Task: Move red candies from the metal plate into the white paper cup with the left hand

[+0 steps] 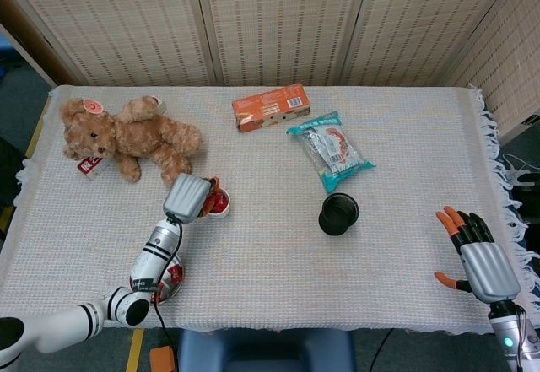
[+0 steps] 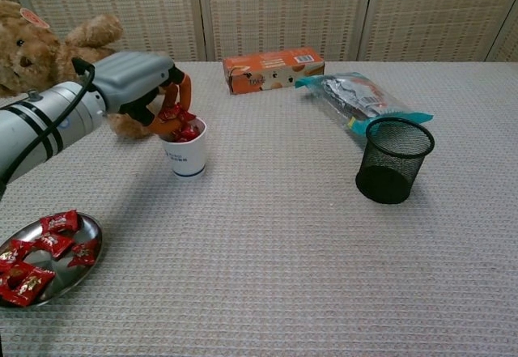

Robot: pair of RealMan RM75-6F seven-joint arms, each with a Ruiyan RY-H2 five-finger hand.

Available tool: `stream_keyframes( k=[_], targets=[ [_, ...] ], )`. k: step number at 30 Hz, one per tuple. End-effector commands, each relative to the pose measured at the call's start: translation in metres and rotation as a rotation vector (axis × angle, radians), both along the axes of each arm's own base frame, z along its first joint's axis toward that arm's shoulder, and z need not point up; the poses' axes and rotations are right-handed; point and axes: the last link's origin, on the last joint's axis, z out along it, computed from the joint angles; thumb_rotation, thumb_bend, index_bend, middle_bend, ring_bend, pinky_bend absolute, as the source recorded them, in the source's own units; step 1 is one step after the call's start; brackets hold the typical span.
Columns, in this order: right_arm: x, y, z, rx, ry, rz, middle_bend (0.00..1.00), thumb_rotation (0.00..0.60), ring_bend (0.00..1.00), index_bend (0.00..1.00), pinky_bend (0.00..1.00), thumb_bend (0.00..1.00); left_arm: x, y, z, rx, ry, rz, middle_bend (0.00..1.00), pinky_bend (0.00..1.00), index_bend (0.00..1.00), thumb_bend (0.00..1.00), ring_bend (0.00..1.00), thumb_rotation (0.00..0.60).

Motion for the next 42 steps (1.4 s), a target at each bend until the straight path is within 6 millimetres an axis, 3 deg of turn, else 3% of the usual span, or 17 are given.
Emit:
stream_keyframes(
  k=[1,32,42],
  targets=[
    [0.000,0.000,0.000,0.000,0.001,0.000,0.00,0.600,0.00,0.00,0.00,0.04,-0.001,0.002,-0.004,0.000,0.003,0.003,0.53,1.00,0.47,0.41,0.84,0.600],
    [0.002,0.004,0.001,0.002,-0.003,0.015,0.00,0.600,0.00,0.00,0.00,0.05,0.009,-0.014,-0.012,0.008,0.012,-0.042,0.44,1.00,0.34,0.41,0.84,0.600],
    [0.003,0.005,0.001,0.006,-0.005,0.022,0.00,0.600,0.00,0.00,0.00,0.04,0.002,-0.026,0.005,0.031,0.013,-0.058,0.40,1.00,0.32,0.41,0.84,0.600]
  ],
)
